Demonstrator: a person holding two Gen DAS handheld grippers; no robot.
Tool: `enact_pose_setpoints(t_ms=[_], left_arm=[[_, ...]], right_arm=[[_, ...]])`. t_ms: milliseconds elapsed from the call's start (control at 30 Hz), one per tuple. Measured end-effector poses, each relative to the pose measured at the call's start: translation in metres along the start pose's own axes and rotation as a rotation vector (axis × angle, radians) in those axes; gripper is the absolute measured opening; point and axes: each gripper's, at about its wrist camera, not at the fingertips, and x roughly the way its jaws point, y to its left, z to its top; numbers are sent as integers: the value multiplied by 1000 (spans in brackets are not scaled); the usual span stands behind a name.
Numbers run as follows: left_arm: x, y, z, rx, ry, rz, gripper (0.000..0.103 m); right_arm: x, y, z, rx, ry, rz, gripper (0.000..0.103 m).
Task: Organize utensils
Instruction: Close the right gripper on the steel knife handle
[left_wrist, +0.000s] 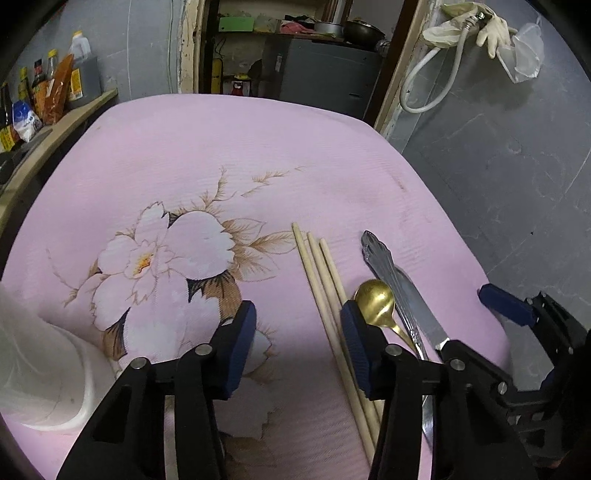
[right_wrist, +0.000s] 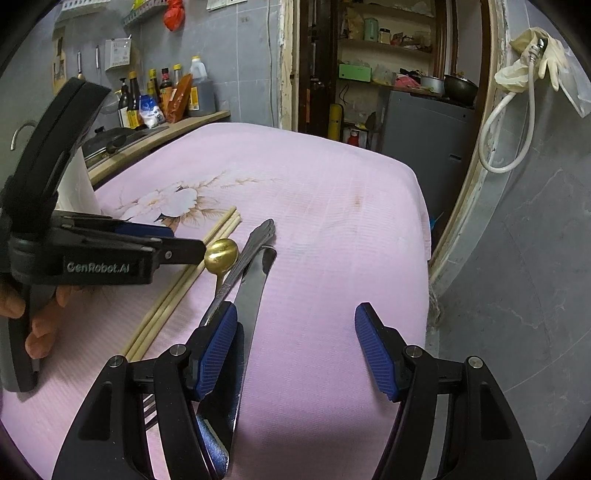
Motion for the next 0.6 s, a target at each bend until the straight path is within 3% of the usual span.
enact_pose_setpoints(t_ms=[167, 333, 500, 600], left_arm=[[0, -7, 5, 25, 27, -9, 13], [3, -13, 8, 59, 64, -14, 11], [5, -5, 14, 24, 103, -56, 11], [2, -9, 12, 59, 88, -29, 11]], right_arm=[[2, 2, 0, -13, 6, -2, 65], [7, 8, 7, -37, 24, -3, 65], [16, 10, 12, -33, 67, -24, 65], [15, 8, 11, -21, 68, -48, 65]])
